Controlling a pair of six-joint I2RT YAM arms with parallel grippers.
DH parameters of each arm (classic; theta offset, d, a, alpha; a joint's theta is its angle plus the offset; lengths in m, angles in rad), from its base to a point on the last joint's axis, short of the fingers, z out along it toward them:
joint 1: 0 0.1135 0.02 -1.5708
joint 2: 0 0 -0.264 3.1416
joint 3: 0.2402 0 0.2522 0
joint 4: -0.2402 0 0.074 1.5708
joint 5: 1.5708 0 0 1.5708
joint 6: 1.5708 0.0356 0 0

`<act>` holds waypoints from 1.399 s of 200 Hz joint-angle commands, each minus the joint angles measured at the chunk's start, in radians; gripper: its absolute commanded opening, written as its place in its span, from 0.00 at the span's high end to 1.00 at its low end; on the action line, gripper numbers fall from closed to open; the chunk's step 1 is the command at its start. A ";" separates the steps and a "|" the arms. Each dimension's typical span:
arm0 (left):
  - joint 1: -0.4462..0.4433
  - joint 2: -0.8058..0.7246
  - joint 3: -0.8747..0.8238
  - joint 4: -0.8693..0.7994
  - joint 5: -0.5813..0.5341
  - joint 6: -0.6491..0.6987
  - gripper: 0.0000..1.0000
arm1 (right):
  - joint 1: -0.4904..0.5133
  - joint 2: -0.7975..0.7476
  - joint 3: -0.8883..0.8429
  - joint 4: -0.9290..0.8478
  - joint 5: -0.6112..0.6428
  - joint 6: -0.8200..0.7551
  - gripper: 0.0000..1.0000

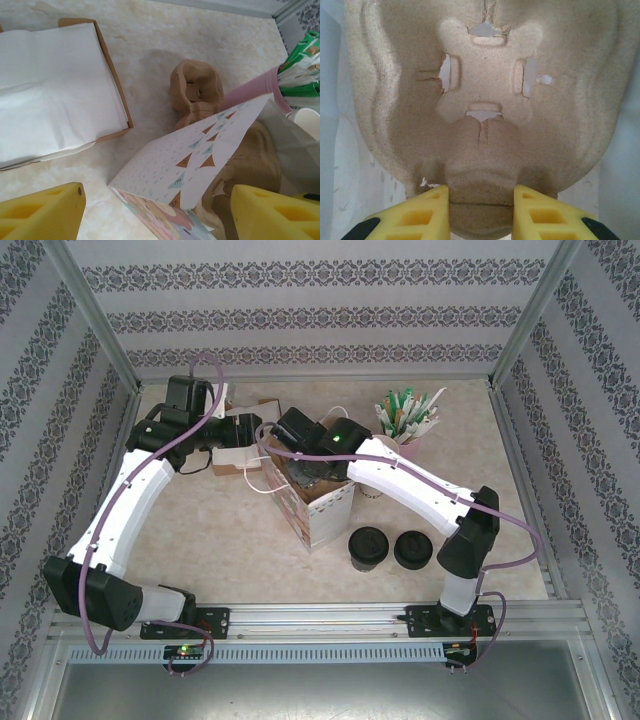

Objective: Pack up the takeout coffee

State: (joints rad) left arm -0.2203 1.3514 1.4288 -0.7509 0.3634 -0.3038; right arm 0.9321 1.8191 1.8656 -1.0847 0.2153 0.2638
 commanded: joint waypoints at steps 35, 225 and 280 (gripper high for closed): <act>0.015 0.008 0.027 -0.046 -0.059 0.032 0.23 | -0.001 0.040 0.050 -0.035 -0.016 0.013 0.70; 0.028 -0.032 -0.041 0.030 -0.004 0.005 0.27 | -0.036 0.138 0.070 -0.083 -0.058 0.037 0.72; 0.027 -0.017 -0.050 0.032 0.014 0.002 0.29 | -0.050 0.172 0.076 -0.081 -0.081 0.049 0.73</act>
State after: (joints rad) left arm -0.2024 1.3304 1.3933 -0.7464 0.3569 -0.2958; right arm 0.8974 1.9739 1.9133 -1.1488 0.1539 0.2901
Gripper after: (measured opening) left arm 0.709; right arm 0.275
